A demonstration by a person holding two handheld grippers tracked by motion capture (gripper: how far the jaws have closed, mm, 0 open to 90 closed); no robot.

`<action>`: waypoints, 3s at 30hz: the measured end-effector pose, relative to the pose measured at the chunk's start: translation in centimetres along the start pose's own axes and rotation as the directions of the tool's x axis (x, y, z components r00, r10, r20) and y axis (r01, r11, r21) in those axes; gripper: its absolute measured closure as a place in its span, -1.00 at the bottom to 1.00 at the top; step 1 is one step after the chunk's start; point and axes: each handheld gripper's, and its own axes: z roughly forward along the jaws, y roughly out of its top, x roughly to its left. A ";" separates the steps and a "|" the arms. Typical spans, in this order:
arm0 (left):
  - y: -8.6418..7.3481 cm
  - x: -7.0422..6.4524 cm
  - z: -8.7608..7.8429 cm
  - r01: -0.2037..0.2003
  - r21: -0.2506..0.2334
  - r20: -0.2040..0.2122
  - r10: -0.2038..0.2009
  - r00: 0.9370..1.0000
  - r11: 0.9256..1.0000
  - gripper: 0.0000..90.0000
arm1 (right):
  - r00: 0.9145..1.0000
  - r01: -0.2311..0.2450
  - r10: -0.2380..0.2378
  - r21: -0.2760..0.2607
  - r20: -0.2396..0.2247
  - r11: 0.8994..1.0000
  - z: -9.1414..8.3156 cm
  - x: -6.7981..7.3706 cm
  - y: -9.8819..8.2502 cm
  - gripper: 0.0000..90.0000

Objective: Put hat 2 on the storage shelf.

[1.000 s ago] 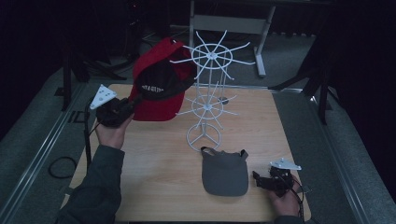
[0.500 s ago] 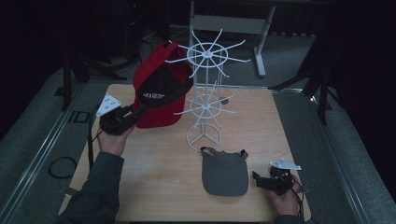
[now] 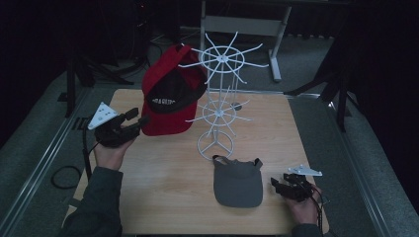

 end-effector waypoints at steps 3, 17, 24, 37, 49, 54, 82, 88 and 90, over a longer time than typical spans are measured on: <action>-0.4 0.2 -0.7 0.000 -0.003 0.001 0.000 1.000 1.000 0.14 | 1.000 0.000 0.000 -0.018 -0.022 1.000 -0.3 0.0 0.9 0.15; -2.3 0.6 -3.0 0.017 -0.004 -0.020 -0.017 1.000 1.000 0.17 | 0.991 0.086 -0.089 -0.034 -0.103 0.996 0.6 1.6 6.5 0.80; -3.4 1.1 -3.2 0.042 0.019 -0.031 -0.042 0.999 0.999 0.18 | 0.977 0.163 -0.161 -0.001 -0.140 0.987 2.4 3.1 8.7 1.00; -4.2 1.2 -2.9 0.054 0.041 -0.041 -0.053 0.998 0.998 0.18 | 0.973 0.232 -0.227 0.212 -0.050 0.949 5.9 3.5 8.9 1.00; -4.5 0.8 -2.1 0.053 0.059 -0.034 -0.051 0.998 0.997 0.18 | 0.981 0.193 -0.185 0.155 -0.064 0.969 3.3 2.0 7.6 0.81; -4.5 0.7 -1.9 0.047 0.064 -0.031 -0.045 0.998 0.997 0.18 | 0.970 0.222 -0.209 0.098 -0.124 0.970 2.8 2.9 8.3 0.58; -5.5 0.8 -1.4 0.056 0.095 -0.039 -0.052 0.998 0.994 0.19 | 0.912 0.382 -0.341 0.166 -0.228 0.909 5.7 5.8 9.7 0.10; -5.9 1.0 -1.5 0.059 0.105 -0.044 -0.055 0.998 0.993 0.19 | 0.910 0.393 -0.358 0.159 -0.206 0.906 5.6 6.0 10.8 0.21; -6.0 1.1 -1.6 0.065 0.107 -0.048 -0.060 0.997 0.992 0.19 | 0.906 0.400 -0.363 0.164 -0.218 0.902 5.6 6.1 10.9 0.22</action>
